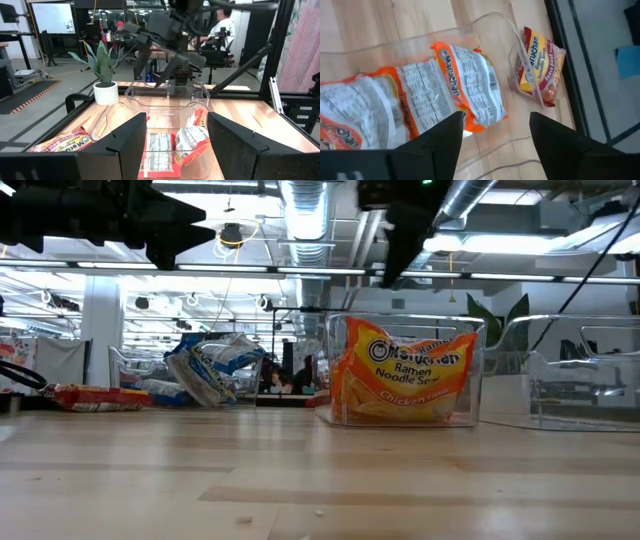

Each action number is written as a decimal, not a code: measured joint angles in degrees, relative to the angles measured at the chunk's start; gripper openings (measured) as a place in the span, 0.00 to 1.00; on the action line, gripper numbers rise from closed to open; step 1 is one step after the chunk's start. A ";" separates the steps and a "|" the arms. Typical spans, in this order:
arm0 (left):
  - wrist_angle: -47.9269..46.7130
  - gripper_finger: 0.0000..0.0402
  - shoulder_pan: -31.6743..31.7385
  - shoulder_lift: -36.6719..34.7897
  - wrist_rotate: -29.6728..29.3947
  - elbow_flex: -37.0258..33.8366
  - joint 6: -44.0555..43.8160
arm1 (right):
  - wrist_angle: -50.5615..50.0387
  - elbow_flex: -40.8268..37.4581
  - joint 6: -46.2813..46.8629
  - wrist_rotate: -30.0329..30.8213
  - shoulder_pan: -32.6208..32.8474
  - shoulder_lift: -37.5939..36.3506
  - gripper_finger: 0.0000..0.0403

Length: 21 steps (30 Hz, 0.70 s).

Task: Sort Maruchan noodles
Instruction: Put the middle left red noodle pack into the bottom right transparent bin

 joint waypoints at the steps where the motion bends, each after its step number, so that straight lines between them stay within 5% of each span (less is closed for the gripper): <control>1: -0.29 0.50 0.00 -0.01 0.00 0.00 0.00 | 1.16 -2.12 0.28 0.58 0.42 -1.48 0.63; 7: -1.13 0.50 0.00 0.01 0.00 0.00 0.00 | 16.66 -18.34 2.80 1.51 3.22 -14.85 0.63; 11: -1.36 0.50 0.00 0.03 -0.35 0.00 0.00 | 36.81 -30.42 0.42 1.56 5.58 -23.24 0.63; 14: -3.71 0.50 0.00 0.12 -6.42 0.02 -2.55 | 49.83 -37.27 -2.97 1.42 6.88 -26.94 0.63; 21: -38.71 0.50 0.02 4.07 -22.58 11.66 -16.59 | 59.38 -42.24 -3.40 1.08 8.06 -28.25 0.63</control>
